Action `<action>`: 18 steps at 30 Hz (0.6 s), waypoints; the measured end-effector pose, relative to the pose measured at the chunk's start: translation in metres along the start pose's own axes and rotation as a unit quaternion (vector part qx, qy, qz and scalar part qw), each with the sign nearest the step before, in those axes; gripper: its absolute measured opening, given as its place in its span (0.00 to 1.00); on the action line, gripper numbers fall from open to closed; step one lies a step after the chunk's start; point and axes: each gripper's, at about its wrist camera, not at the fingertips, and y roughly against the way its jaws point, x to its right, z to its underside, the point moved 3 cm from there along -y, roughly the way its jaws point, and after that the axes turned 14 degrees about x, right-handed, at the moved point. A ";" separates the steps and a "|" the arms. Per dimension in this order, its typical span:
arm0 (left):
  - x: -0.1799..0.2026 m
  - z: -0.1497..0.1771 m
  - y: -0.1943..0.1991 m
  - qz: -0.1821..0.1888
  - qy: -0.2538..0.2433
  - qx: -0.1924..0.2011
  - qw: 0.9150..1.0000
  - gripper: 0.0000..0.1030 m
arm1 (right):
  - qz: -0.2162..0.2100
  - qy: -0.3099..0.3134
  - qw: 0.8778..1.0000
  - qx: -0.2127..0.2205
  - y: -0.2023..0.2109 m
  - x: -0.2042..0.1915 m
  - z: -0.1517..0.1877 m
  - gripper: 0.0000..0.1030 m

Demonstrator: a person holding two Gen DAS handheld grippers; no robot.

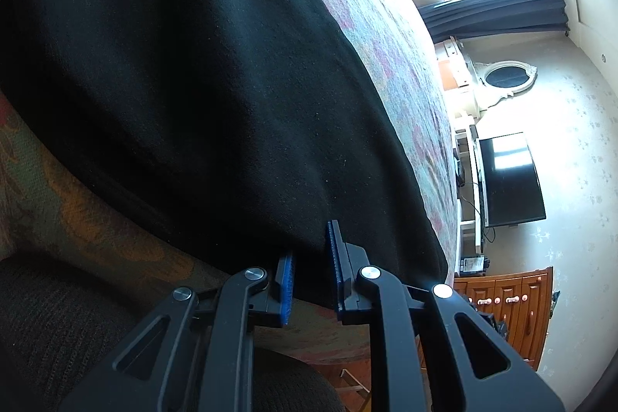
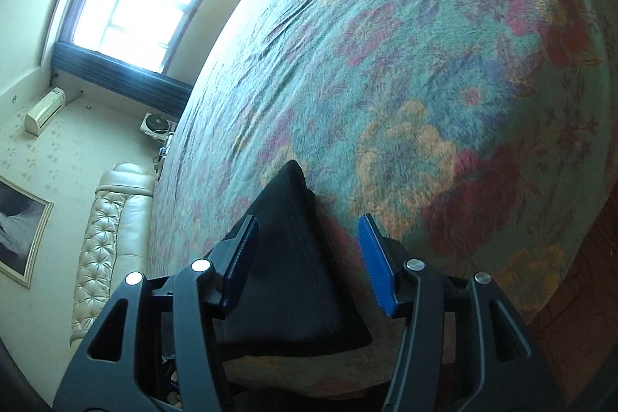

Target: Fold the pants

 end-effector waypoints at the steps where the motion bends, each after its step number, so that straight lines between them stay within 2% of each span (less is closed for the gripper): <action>1: 0.000 0.001 0.000 0.000 -0.002 0.000 1.000 0.17 | -0.015 -0.005 1.000 -0.015 -0.011 -0.001 -0.003 0.51; 3: 0.003 0.003 -0.001 -0.001 -0.003 0.000 1.000 0.17 | -0.008 -0.009 0.999 -0.035 -0.029 0.001 -0.005 0.51; 5: 0.004 0.004 -0.002 -0.001 -0.001 -0.001 1.000 0.17 | 0.004 -0.016 0.997 -0.079 -0.049 0.005 0.001 0.52; 9: 0.003 0.004 -0.004 0.001 0.002 -0.002 1.000 0.17 | 0.007 0.003 0.995 -0.102 -0.057 -0.004 0.003 0.53; 10: 0.003 0.004 -0.004 0.002 0.002 -0.002 1.000 0.17 | 0.002 0.013 0.993 -0.115 -0.058 -0.009 0.006 0.50; 11: 0.002 0.003 -0.004 0.002 0.002 -0.003 1.000 0.17 | 0.001 0.029 0.991 -0.129 -0.061 -0.016 0.011 0.42; 12: 0.002 0.004 -0.004 0.002 0.003 -0.003 1.000 0.17 | 0.010 0.049 0.989 -0.139 -0.064 -0.021 0.016 0.39; 13: 0.001 0.003 -0.004 0.002 0.003 -0.003 1.000 0.17 | 0.030 0.072 0.988 -0.132 -0.065 -0.024 0.017 0.24; 14: 0.001 0.003 -0.004 0.002 0.004 -0.003 1.000 0.17 | 0.033 0.081 0.988 -0.128 -0.066 -0.027 0.017 0.14; 16: 0.001 0.003 -0.004 0.000 0.003 -0.002 1.000 0.17 | 0.018 0.079 0.991 -0.109 -0.065 -0.032 0.008 0.12; 18: 0.003 0.003 -0.005 -0.003 0.000 -0.001 1.000 0.17 | 0.009 0.103 0.991 -0.080 -0.062 -0.044 -0.007 0.10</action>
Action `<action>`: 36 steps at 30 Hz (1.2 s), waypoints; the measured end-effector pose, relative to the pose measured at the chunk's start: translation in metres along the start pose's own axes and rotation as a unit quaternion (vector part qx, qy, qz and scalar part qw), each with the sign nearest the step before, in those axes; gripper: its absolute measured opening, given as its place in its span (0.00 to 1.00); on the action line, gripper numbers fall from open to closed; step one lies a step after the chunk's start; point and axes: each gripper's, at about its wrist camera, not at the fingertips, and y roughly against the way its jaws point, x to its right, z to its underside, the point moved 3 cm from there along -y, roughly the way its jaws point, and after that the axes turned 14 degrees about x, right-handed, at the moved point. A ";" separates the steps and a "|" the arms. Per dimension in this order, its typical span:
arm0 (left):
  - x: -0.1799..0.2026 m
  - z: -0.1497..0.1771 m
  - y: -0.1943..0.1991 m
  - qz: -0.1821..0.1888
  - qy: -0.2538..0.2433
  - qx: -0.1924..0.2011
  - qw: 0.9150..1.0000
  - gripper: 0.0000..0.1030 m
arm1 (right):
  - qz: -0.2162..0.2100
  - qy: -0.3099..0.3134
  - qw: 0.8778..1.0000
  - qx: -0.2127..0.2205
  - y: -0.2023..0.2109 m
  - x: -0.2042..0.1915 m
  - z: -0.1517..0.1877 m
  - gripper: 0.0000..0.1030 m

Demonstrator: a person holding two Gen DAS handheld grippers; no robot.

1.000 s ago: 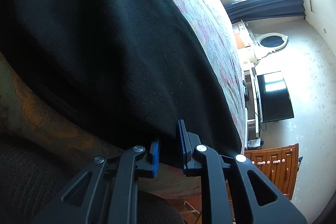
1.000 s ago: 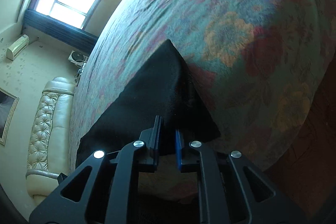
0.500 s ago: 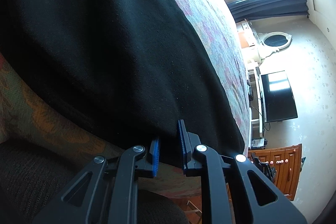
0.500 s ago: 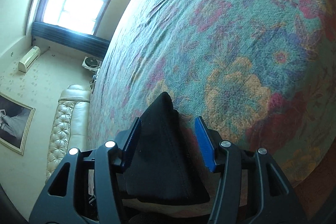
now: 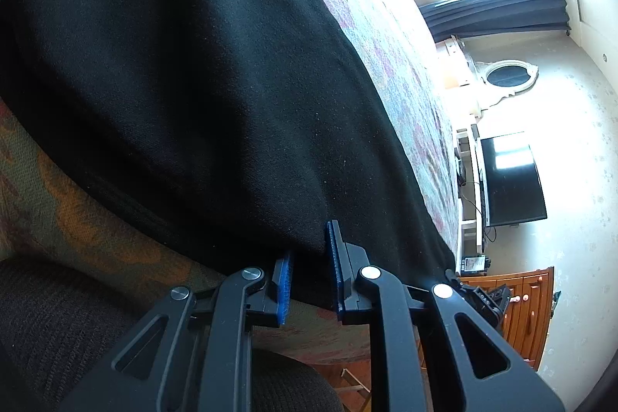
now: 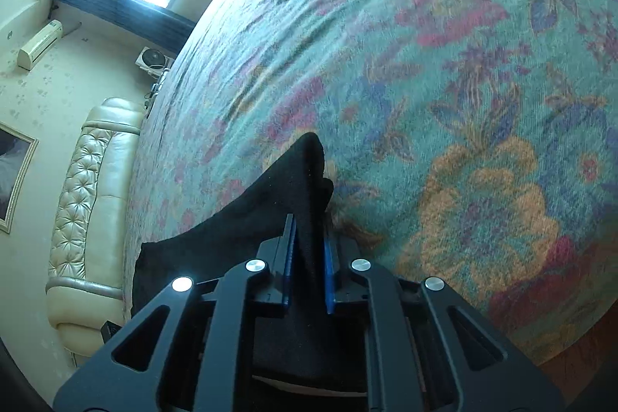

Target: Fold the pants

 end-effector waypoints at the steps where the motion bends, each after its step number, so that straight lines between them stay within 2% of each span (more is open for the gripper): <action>1: 0.002 0.001 -0.001 0.000 -0.001 0.000 1.000 0.18 | 0.006 0.020 1.000 0.016 0.003 -0.006 -0.009 0.08; 4: 0.008 0.005 -0.007 0.005 -0.005 0.000 1.000 0.22 | 0.018 0.065 0.996 0.052 0.004 -0.018 -0.029 0.08; 7: 0.010 0.006 -0.008 0.005 -0.012 0.003 1.000 0.23 | 0.041 0.045 0.998 0.019 -0.018 0.005 -0.025 0.09; 8: 0.009 0.005 -0.008 0.009 -0.008 0.002 1.000 0.23 | 0.046 0.037 0.998 0.012 -0.020 0.012 -0.020 0.16; 9: 0.008 0.005 -0.008 0.013 -0.004 0.000 1.000 0.23 | 0.051 0.030 0.998 0.030 -0.014 0.017 -0.016 0.21; 11: 0.005 0.003 -0.008 0.018 -0.001 -0.003 1.000 0.23 | 0.058 -0.008 0.995 0.076 0.012 0.027 -0.014 0.40; 13: 0.002 0.001 -0.008 0.020 0.000 -0.002 1.000 0.23 | 0.065 -0.037 0.990 0.120 0.044 0.035 -0.008 0.44; 14: 0.002 0.001 -0.009 0.021 0.002 -0.001 1.000 0.23 | 0.065 -0.035 0.990 0.122 0.054 0.036 -0.002 0.44; 17: 0.001 0.001 -0.009 0.022 0.003 0.001 1.000 0.23 | 0.078 -0.029 0.992 0.097 0.071 0.044 0.024 0.44; 20: 0.000 0.003 -0.008 0.024 0.006 0.001 1.000 0.23 | 0.022 -0.080 0.996 0.045 0.065 0.056 0.054 0.44; 22: -0.001 0.003 -0.008 0.026 0.011 0.000 1.000 0.23 | 0.002 -0.087 0.996 0.009 0.056 0.056 0.071 0.44; 24: -0.002 0.003 -0.007 0.026 0.016 -0.002 1.000 0.23 | -0.002 -0.090 0.996 0.007 0.050 0.054 0.080 0.38; 25: -0.003 0.003 -0.007 0.026 0.018 -0.002 0.999 0.23 | 0.006 -0.087 0.996 0.013 0.049 0.054 0.081 0.14; 28: -0.008 -0.002 -0.005 0.025 0.019 -0.002 1.000 0.23 | 0.015 -0.040 0.999 0.017 0.047 0.040 0.081 0.10; 32: -0.009 -0.004 -0.004 0.026 0.016 -0.003 1.000 0.23 | 0.039 0.046 0.995 0.078 0.067 0.018 0.060 0.08; 34: -0.009 -0.003 -0.004 0.026 0.014 -0.003 1.000 0.23 | 0.069 0.069 0.993 0.069 0.056 0.023 0.062 0.06; 35: -0.010 -0.003 -0.003 0.025 0.015 -0.002 1.000 0.23 | 0.089 0.069 0.992 0.059 0.050 0.037 0.061 0.00; 36: -0.010 -0.003 -0.004 0.026 0.016 -0.003 1.000 0.23 | 0.106 0.063 0.991 0.054 0.042 0.045 0.064 0.00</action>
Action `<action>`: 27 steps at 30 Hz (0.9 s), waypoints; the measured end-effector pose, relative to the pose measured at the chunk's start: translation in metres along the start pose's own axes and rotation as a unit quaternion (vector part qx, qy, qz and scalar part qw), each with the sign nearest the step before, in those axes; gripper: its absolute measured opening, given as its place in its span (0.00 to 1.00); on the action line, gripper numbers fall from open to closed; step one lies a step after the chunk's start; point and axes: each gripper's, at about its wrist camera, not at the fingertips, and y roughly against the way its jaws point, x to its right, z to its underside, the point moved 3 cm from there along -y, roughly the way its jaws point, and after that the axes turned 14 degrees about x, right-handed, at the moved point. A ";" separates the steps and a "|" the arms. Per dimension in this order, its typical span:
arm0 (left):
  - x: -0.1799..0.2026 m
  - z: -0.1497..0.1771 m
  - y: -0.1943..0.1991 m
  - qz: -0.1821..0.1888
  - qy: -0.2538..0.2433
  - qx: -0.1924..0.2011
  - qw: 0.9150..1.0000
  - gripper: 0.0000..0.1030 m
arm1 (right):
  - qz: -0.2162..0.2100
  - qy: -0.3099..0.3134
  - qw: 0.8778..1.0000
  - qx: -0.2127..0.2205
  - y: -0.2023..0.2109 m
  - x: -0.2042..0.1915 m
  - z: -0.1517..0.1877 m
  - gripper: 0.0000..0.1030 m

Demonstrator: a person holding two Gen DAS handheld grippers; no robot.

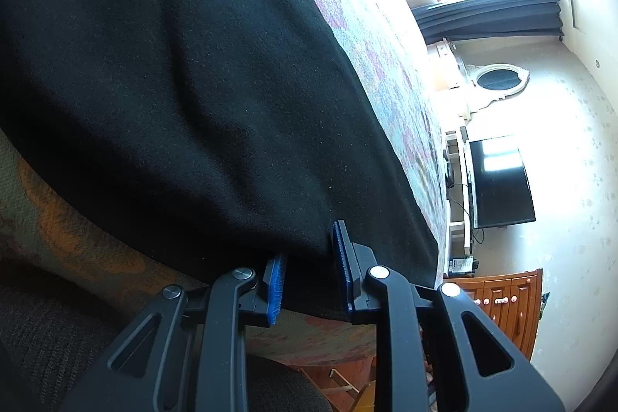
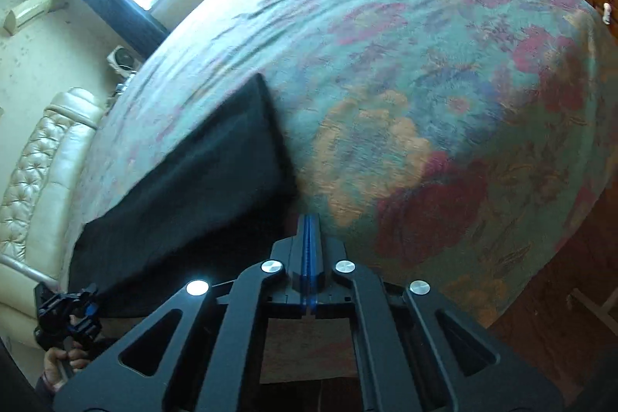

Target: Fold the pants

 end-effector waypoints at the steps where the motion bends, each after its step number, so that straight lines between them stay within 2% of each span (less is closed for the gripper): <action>1: 0.000 -0.001 0.000 0.001 0.001 -0.001 1.000 0.23 | -0.021 -0.031 0.999 0.004 -0.001 0.009 0.002 0.00; 3: 0.001 -0.001 0.000 0.003 0.000 -0.004 1.000 0.23 | -0.019 -0.101 0.994 0.026 0.012 0.024 -0.001 0.00; 4: 0.001 -0.002 -0.001 0.003 0.000 -0.005 1.000 0.23 | -0.015 -0.113 0.992 0.046 0.023 0.025 -0.005 0.05; 5: 0.001 -0.002 -0.002 0.004 0.001 -0.006 1.000 0.23 | -0.018 -0.122 0.990 0.063 0.035 0.024 -0.009 0.06; 6: 0.000 -0.003 -0.002 0.005 0.003 -0.006 1.000 0.23 | -0.036 -0.138 0.987 0.072 0.043 0.019 -0.011 0.07; 7: 0.000 -0.004 -0.002 0.006 0.004 -0.006 1.000 0.23 | -0.064 -0.156 0.983 0.073 0.047 0.012 -0.011 0.13; 8: -0.001 -0.004 -0.002 0.007 0.006 -0.006 1.000 0.23 | -0.088 -0.171 0.979 0.068 0.049 0.004 -0.010 0.25; 10: -0.001 -0.005 -0.002 0.008 0.007 -0.005 1.000 0.23 | -0.114 -0.195 0.974 0.031 0.037 -0.012 0.000 0.32; 12: -0.002 -0.005 -0.002 0.009 0.010 -0.006 1.000 0.23 | -0.126 -0.226 0.966 -0.005 0.018 -0.023 0.014 0.32; 14: -0.004 -0.006 -0.001 0.011 0.014 -0.007 1.000 0.23 | -0.115 -0.238 0.964 -0.022 0.001 -0.029 0.023 0.32; 16: -0.006 -0.007 -0.001 0.012 0.018 -0.008 1.000 0.23 | -0.100 -0.253 0.962 -0.021 -0.013 -0.035 0.025 0.32; 21: -0.013 -0.013 0.001 0.014 0.026 -0.008 1.000 0.23 | -0.090 -0.307 0.947 0.002 -0.023 -0.032 0.034 0.31; 22: -0.014 -0.013 0.001 0.014 0.027 -0.007 1.000 0.23 | -0.085 -0.301 0.950 0.001 -0.025 -0.034 0.034 0.23; 23: -0.014 -0.014 0.001 0.013 0.026 -0.006 1.000 0.23 | -0.076 -0.287 0.955 0.003 -0.025 -0.037 0.034 0.11; 25: -0.014 -0.015 0.001 0.012 0.023 -0.003 1.000 0.23 | -0.073 -0.273 0.959 0.006 -0.023 -0.033 0.036 0.08; 27: -0.012 -0.016 0.004 0.007 0.009 0.003 1.000 0.23 | -0.076 -0.276 0.958 0.008 -0.023 -0.036 0.036 0.07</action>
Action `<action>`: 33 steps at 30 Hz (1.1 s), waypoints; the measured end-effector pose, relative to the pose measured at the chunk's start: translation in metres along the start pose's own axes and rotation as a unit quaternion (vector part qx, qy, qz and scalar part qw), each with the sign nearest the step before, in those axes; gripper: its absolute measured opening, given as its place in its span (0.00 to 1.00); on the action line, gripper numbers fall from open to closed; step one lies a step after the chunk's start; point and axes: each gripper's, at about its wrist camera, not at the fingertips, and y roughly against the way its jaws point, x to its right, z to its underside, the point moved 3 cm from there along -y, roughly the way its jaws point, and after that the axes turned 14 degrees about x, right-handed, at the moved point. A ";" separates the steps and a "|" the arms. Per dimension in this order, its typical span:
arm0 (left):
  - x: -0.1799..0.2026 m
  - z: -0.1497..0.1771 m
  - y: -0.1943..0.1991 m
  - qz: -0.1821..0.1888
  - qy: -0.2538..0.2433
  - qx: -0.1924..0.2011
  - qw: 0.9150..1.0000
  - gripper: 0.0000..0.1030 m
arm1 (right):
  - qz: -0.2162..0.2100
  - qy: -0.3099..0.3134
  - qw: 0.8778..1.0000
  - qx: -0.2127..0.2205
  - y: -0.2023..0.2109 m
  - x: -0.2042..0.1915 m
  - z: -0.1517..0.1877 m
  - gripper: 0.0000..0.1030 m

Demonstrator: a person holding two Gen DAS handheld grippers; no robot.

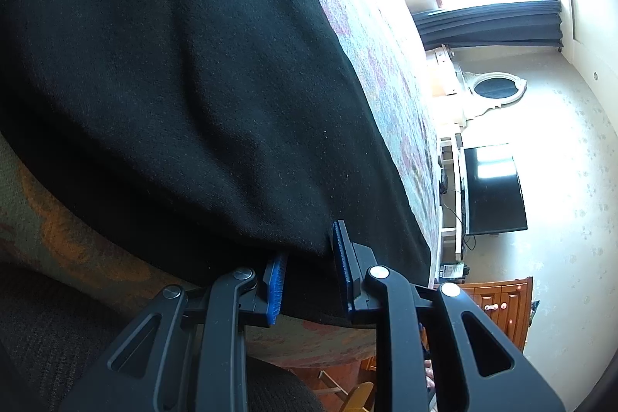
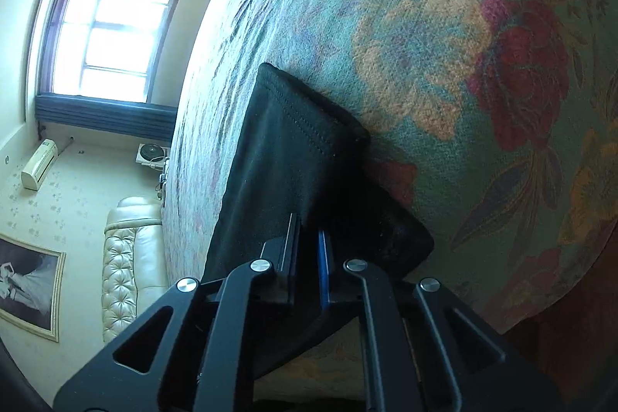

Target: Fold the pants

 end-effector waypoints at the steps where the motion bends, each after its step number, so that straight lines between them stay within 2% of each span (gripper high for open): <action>1: 0.002 0.000 0.002 -0.004 -0.011 0.005 1.000 0.21 | -0.002 0.002 1.000 0.001 0.001 -0.001 0.000 0.06; 5: 0.004 -0.006 0.012 -0.008 -0.026 0.020 0.999 0.16 | -0.015 0.012 1.000 0.008 0.013 -0.012 -0.004 0.06; 10: 0.004 -0.012 0.032 -0.012 -0.033 0.038 0.999 0.16 | -0.026 0.035 0.999 0.009 0.027 -0.024 -0.001 0.06; 16: -0.008 -0.008 0.042 -0.021 -0.035 0.030 0.999 0.16 | -0.008 0.027 1.000 -0.007 0.034 0.000 0.009 0.06; 19: -0.017 -0.005 0.039 -0.026 -0.016 0.019 0.999 0.16 | -0.003 0.001 1.000 -0.010 0.033 0.016 0.010 0.06; 22: -0.017 -0.006 0.042 -0.016 -0.015 0.020 1.000 0.16 | -0.001 0.001 1.000 -0.004 0.033 0.018 0.008 0.06; 28: -0.036 -0.015 0.050 -0.005 0.025 0.020 0.999 0.18 | 0.000 0.010 1.000 -0.007 0.034 0.014 0.010 0.06; 30: -0.029 -0.015 0.048 0.001 0.031 0.022 0.999 0.29 | -0.002 0.002 1.000 -0.009 0.034 0.015 0.011 0.07; 32: -0.022 -0.015 0.045 0.016 0.039 0.028 0.999 0.51 | -0.001 0.001 1.000 -0.009 0.033 0.016 0.011 0.07; 33: -0.021 -0.016 0.043 0.017 0.041 0.032 0.998 0.55 | -0.001 0.003 1.000 -0.009 0.032 0.017 0.011 0.07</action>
